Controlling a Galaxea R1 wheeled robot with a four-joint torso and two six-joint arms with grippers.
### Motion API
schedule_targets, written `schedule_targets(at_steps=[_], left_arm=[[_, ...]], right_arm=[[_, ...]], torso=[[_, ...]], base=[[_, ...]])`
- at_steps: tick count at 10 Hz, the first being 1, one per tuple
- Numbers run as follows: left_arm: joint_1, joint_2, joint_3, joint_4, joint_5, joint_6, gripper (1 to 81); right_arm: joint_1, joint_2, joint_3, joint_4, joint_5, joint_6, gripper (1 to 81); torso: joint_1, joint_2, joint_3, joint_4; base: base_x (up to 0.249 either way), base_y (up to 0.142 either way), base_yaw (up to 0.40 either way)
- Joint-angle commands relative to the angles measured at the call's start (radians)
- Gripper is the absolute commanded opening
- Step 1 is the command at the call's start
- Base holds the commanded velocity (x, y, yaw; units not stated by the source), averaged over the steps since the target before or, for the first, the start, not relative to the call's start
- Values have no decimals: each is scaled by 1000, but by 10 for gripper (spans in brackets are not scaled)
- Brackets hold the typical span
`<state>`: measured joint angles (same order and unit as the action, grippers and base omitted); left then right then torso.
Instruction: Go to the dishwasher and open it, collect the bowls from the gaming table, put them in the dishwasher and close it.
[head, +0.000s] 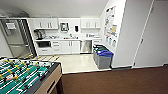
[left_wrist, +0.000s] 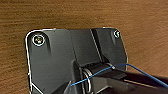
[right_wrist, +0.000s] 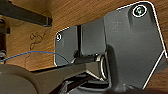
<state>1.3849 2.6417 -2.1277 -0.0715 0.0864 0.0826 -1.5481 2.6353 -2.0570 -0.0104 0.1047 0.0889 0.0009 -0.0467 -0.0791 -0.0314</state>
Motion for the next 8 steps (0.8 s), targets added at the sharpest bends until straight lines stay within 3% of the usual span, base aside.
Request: schedule_targets(at_steps=[1,8], left_arm=[[-60,-18,14,6,56,6,811],[-60,-17,12,4,56,5,811]], right_arm=[[50,-21,15,0,-53,-6,811],[55,-18,9,1,-53,-5,811]], torso=[[0,0,0,0],[0,0,0,0]], base=[[136,0,0],[151,0,0]])
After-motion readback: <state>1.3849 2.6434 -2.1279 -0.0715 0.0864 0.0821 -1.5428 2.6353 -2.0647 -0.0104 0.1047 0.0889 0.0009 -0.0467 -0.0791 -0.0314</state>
